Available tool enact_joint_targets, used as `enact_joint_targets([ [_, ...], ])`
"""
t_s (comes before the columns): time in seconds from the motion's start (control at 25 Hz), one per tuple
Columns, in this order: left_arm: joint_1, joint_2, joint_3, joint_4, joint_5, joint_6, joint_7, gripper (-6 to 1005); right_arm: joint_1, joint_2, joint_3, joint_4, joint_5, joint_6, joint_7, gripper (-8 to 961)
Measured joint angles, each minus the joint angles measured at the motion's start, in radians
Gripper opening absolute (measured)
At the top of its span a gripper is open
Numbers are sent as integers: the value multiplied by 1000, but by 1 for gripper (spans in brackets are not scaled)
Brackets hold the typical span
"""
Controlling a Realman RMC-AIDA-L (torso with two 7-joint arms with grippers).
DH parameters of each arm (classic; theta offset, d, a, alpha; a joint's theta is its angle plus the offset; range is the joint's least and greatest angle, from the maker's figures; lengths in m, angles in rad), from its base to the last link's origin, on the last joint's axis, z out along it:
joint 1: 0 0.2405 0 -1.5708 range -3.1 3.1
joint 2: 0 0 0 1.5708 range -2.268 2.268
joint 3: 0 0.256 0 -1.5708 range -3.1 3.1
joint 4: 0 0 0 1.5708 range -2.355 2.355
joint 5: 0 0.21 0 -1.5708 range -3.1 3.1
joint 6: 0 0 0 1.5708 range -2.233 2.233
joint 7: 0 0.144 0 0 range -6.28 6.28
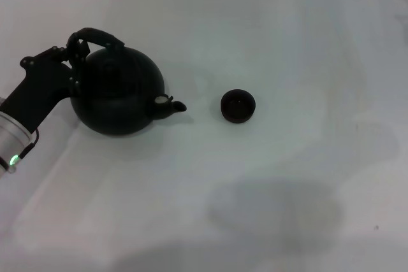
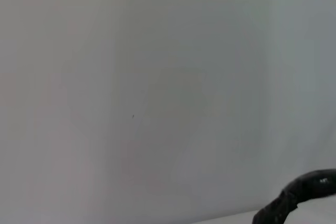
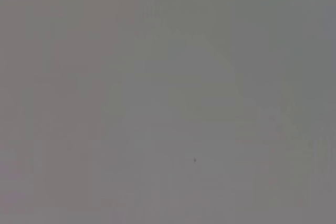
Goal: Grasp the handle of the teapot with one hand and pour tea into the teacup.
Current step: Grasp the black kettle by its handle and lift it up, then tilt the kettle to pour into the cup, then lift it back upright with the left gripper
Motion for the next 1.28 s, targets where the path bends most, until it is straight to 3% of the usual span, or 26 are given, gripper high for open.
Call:
enact_joint_targets([
  [0.12,-1,0,0,0,0,0,0,143,0,0,-2,0,0,0,0,705],
  [0.24,-3,0,0,1,-6,4,-1,107,0,0,-3,0,0,0,0,705],
  [0.64,-38,6,-1,27,-112,23,4,110,-4,0,2,0,0,0,0,705],
  [1.28,-247,47,13,-71,-102,15,116,109,-5,2,-1,0,0,-5,1,704],
])
